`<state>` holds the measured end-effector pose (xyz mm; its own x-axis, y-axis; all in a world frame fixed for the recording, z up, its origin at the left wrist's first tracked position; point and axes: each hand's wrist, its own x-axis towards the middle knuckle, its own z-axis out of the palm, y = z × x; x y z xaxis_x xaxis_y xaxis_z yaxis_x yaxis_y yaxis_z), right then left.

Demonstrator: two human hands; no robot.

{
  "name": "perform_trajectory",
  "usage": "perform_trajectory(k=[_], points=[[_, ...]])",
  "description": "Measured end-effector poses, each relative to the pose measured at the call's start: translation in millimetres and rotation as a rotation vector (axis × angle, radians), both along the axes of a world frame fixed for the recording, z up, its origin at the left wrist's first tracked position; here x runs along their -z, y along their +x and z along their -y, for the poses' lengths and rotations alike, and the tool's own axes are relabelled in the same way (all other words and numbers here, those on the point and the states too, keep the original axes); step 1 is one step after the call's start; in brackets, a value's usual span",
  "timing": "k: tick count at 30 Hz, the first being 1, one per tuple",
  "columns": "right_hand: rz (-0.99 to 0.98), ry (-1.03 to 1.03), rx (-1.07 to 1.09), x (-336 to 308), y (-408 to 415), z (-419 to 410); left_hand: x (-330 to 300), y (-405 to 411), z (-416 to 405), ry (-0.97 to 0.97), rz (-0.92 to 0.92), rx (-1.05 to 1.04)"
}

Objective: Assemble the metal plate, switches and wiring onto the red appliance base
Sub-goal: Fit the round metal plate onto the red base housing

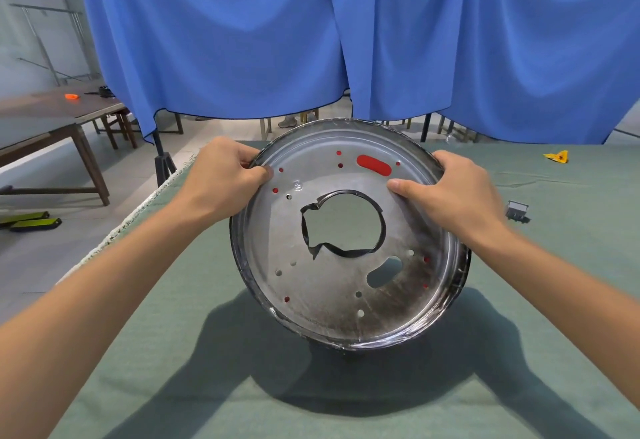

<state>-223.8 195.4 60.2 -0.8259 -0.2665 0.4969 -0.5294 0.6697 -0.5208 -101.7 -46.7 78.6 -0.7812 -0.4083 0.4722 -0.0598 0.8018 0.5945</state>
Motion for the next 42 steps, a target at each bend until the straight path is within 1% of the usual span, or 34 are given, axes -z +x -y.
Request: perform_trajectory(k=[8,18,26,36,42], points=[[0.013,0.009,0.021,4.7,0.7,-1.3,3.7,2.7,-0.7,-0.009,-0.019,0.009],[-0.037,-0.026,0.004,-1.9,2.6,-3.1,1.8,5.6,-3.2,-0.065,-0.136,0.031],[-0.064,-0.052,0.009,-2.0,0.3,-5.5,0.3,4.3,-3.7,-0.054,-0.166,0.048],[-0.035,-0.114,-0.019,-3.5,-3.0,-4.7,-1.5,5.1,-3.8,-0.098,-0.197,0.041],[-0.034,-0.076,0.000,-6.4,0.2,-1.8,3.7,5.6,1.0,-0.057,-0.183,0.046]])
